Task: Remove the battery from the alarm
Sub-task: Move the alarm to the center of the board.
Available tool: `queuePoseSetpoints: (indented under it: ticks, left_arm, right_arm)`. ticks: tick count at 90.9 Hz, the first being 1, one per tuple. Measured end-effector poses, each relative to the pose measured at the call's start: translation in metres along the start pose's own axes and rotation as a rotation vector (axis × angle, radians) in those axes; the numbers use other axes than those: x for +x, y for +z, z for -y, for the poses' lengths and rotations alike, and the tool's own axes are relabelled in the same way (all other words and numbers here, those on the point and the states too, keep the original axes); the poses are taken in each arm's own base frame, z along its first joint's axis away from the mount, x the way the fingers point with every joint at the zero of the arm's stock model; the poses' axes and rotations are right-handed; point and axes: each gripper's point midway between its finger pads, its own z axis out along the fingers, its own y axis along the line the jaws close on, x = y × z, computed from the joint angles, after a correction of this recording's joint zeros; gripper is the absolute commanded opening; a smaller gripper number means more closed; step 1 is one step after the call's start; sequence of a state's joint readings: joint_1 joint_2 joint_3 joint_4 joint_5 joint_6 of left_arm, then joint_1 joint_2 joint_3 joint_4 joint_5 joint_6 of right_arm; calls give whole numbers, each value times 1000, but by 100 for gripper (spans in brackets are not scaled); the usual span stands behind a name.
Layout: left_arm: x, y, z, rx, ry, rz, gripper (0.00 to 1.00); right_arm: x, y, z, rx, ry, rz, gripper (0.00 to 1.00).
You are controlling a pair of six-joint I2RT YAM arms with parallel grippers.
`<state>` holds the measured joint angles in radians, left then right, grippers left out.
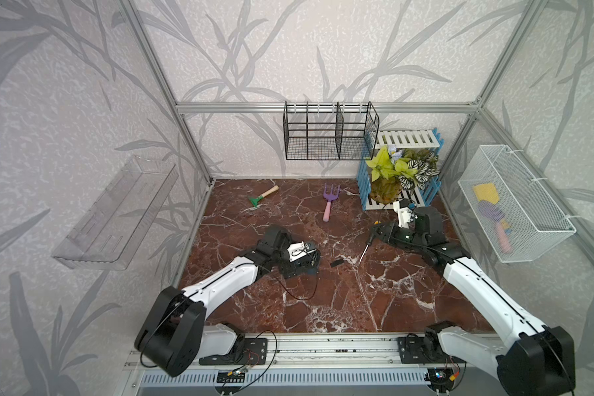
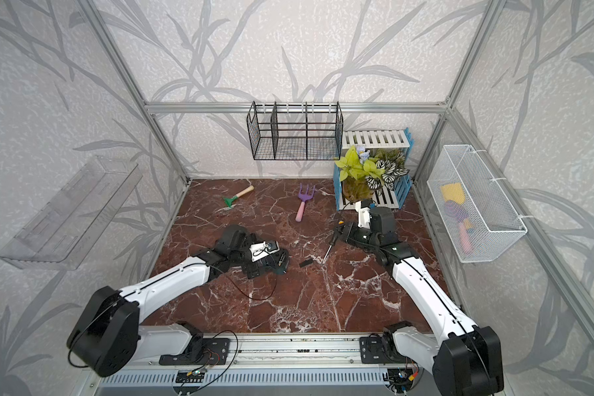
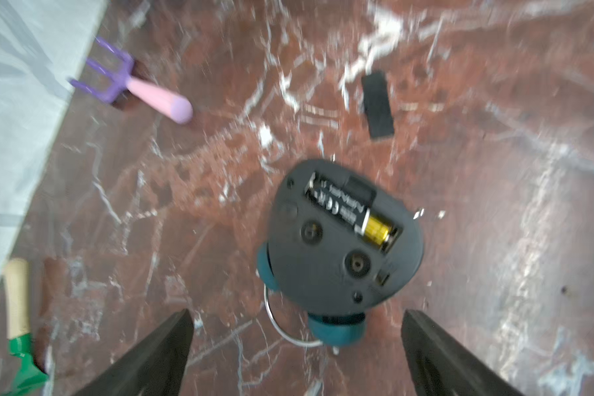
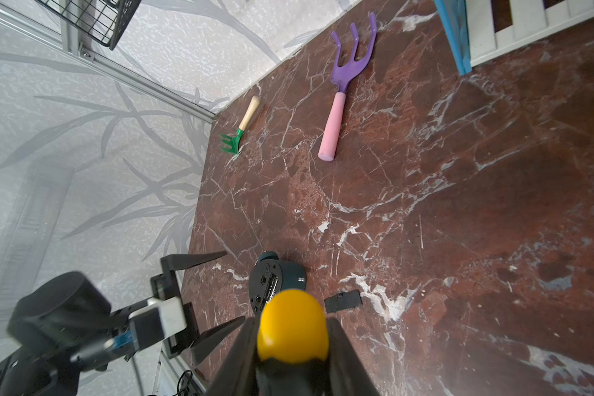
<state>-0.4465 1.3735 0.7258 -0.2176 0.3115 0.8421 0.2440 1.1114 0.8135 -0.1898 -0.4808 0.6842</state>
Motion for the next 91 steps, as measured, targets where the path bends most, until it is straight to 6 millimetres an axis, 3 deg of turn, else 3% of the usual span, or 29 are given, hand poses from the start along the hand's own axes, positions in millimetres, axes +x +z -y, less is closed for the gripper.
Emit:
queuePoseSetpoints:
  ticks: [7, 19, 32, 42, 57, 85, 91]
  left_arm:
    - [12, 11, 9, 88, 20, -50, 100]
    - [12, 22, 14, 156, 45, -57, 99]
    - [2, 32, 11, 190, 44, -23, 93]
    - [-7, 38, 8, 202, 29, 5, 83]
    - [-23, 43, 14, 212, -15, 28, 73]
    - [-51, 41, 73, 195, -166, 27, 77]
    - [-55, 40, 84, 189, -212, 21, 83]
  right_arm:
    - [-1, -3, -2, -5, -4, 8, 13]
    - [-2, -9, -7, -18, -13, 26, 13]
    - [-2, -12, -8, -22, -16, 34, 13]
    - [-3, -14, -7, -19, -12, 42, 13]
    - [-2, -16, -4, -14, -3, 51, 13]
    - [0, -18, 2, -13, 5, 66, 13]
    - [-1, -17, 1, -18, 1, 71, 13]
